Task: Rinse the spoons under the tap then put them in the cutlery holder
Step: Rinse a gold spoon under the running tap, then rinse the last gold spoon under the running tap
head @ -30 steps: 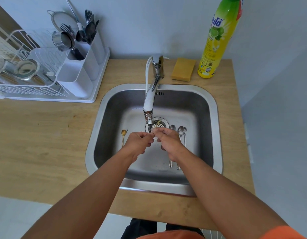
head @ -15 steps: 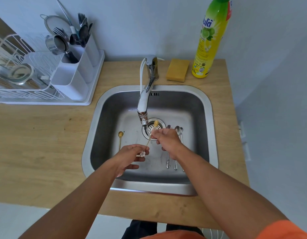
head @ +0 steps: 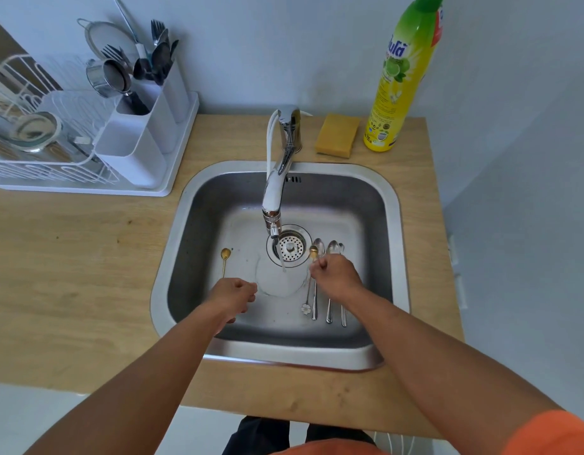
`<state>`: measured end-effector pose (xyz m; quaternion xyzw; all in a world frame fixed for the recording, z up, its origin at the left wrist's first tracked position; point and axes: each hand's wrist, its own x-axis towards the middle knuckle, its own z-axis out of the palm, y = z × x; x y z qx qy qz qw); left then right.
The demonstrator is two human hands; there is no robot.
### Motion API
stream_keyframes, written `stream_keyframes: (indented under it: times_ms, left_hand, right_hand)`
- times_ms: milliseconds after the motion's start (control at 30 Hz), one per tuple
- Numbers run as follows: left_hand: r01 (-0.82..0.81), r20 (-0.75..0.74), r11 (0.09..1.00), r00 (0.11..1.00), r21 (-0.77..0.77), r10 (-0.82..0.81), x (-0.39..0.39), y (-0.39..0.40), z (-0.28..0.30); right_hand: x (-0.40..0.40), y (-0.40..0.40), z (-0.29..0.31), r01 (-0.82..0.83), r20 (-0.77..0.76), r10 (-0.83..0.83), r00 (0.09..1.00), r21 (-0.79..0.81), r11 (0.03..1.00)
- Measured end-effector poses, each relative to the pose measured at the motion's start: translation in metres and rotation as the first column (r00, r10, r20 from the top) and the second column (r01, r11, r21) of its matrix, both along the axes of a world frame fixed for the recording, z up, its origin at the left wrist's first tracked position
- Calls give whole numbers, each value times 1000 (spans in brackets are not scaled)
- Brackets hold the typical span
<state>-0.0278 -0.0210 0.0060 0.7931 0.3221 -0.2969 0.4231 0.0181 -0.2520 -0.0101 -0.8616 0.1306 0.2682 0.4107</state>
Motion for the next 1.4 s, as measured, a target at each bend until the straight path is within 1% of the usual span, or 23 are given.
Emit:
stream_keyframes:
  times_ms: [100, 233, 367, 467, 633, 800, 900, 1100, 1200, 1400]
  left_hand:
    - [29, 29, 986, 999, 165, -35, 7, 6, -7]
    - [109, 60, 922, 988, 371, -141, 13, 15, -13]
    - [114, 65, 879, 985, 464, -162, 19, 21, -14]
    - [169, 20, 831, 977, 530, -211, 23, 24, -16]
    - [187, -13, 812, 976, 553, -216, 26, 29, -26]
    - [231, -47, 802, 968, 551, -246, 28, 35, -33]
    - [237, -43, 794, 965, 560, -258, 28, 36, -39]
    - [237, -32, 788, 964, 568, -266, 32, 38, -49]
    - [231, -35, 785, 965, 574, -259, 33, 38, -54]
    - [222, -50, 799, 971, 558, -234, 34, 38, -56]
  right_hand:
    - [5, -15, -5, 0, -7, -1, 1000, -121, 993]
    - [14, -26, -8, 23, -32, -31, 999, -233, 972]
    - [18, -26, -8, 9, -19, -16, 1000, -355, 935]
    - [22, -25, -11, -26, -20, 20, 1000, -403, 915]
    - [30, -28, -16, -48, -54, 26, 998, -451, 891]
    - [38, -29, -6, -106, -143, 45, 989, -456, 884]
    - [42, -31, -5, -129, -180, 48, 983, -473, 872]
    - [39, -24, -19, -96, -112, 45, 993, -514, 852]
    - [34, -22, -24, -84, -103, 35, 994, -527, 846]
    - [26, -24, -20, -3, -54, -27, 998, -494, 869]
